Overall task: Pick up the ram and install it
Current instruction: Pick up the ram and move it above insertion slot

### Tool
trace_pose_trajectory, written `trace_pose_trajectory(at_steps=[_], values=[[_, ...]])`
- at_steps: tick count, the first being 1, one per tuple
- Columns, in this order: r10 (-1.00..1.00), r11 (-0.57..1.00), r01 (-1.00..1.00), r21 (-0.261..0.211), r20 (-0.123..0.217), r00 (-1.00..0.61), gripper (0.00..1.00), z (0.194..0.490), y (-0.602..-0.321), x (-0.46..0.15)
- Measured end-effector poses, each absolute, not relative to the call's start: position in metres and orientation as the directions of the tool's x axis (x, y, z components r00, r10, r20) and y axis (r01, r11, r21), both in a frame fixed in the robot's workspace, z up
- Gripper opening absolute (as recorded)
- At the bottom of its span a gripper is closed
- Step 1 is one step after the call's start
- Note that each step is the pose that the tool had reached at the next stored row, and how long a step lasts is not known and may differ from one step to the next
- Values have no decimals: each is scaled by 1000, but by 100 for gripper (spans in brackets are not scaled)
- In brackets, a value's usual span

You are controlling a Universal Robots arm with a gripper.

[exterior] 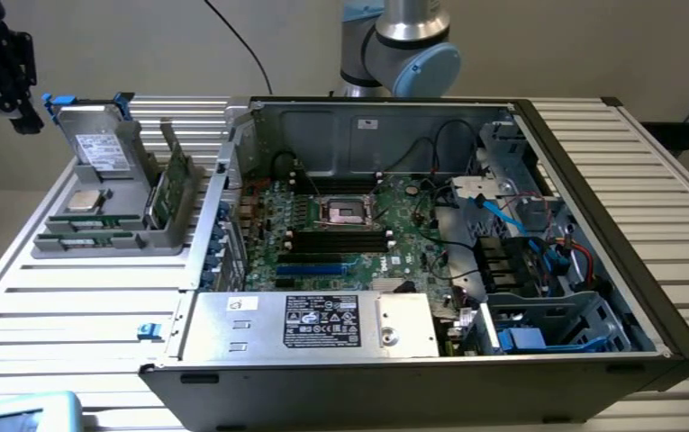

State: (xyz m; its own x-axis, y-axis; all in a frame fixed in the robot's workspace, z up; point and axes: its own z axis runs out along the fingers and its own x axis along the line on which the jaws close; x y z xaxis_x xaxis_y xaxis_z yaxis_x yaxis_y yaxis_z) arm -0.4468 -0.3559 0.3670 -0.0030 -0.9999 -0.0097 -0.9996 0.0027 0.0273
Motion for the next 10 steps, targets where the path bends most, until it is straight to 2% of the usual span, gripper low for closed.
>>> trace_pose_trajectory(at_steps=[5, 6, 7, 10], values=[[-1000, 3, -1000, 27, -10, -3, 42, 366, -356, -447], [-1000, 3, -1000, 26, -10, -3, 42, 362, -356, -447], [-1000, 3, -1000, 26, -10, -3, 49, 360, -356, -447], [-1000, 3, -1000, 26, -10, -3, 49, 355, -356, -446]])
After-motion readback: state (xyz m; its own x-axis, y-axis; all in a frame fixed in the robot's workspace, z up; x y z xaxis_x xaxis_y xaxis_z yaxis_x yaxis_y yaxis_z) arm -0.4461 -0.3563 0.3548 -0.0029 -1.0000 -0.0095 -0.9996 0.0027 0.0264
